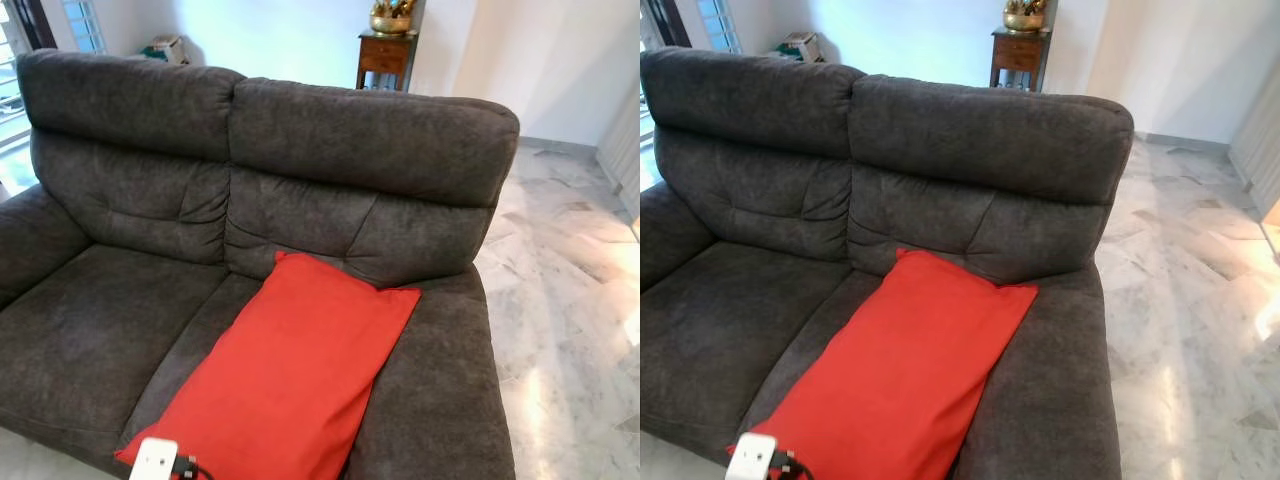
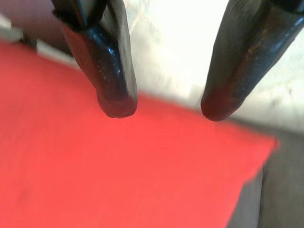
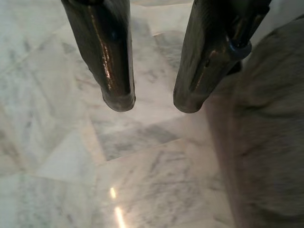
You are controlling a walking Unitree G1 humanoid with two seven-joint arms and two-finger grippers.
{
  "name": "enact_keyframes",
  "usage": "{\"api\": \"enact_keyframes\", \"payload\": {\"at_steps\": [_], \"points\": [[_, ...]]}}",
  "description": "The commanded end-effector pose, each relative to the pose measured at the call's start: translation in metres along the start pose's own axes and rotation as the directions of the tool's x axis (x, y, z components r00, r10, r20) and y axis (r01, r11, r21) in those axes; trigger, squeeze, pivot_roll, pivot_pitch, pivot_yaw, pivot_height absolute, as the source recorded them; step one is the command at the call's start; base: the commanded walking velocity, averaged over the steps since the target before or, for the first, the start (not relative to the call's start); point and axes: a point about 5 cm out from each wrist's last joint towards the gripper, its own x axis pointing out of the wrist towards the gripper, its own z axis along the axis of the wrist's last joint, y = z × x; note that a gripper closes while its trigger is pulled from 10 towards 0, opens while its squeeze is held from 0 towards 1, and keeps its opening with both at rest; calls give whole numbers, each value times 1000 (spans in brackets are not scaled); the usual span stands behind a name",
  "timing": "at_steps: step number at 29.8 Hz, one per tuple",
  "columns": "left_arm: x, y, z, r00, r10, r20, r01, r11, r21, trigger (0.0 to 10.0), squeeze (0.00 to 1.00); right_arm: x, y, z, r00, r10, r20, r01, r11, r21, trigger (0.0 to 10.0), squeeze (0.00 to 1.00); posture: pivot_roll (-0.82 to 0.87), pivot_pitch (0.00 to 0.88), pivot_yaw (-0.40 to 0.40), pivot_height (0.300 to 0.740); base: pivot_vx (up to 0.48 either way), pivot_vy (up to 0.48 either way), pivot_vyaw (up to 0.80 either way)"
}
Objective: Move the pillow to the sofa from floor
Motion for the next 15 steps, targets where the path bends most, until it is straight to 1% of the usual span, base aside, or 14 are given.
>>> {"api": "enact_keyframes", "payload": {"at_steps": [1,4,5,8,11,15], "points": [[-2,3,-12,998,10,-56,-8,999,34,10000,0,0,14,-2,998,57,-10,-57,998,19,10000,0,105,0,10,740,0,0,0],[-4,4,-22,994,21,-103,-14,998,62,10000,0,0,21,-4,996,81,-28,-81,997,-10,10000,0,104,0,13,740,0,0,0],[-6,6,-28,991,29,-132,-20,997,72,10000,0,0,24,-5,995,90,-31,-91,996,-28,10000,0,102,0,17,740,0,0,0],[-8,9,-33,988,37,-151,-24,996,88,10000,0,0,26,-5,994,102,-29,-103,994,-44,10000,0,99,0,24,740,0,0,0],[-11,15,-37,985,47,-165,-31,995,98,10000,0,0,27,-6,995,94,-27,-95,995,-30,10000,0,89,0,41,740,0,0,0],[-10,15,-37,984,40,-176,-19,993,117,10000,0,-1,27,-9,995,99,-31,-100,994,-36,10000,0,67,0,46,740,0,0,0]]}}
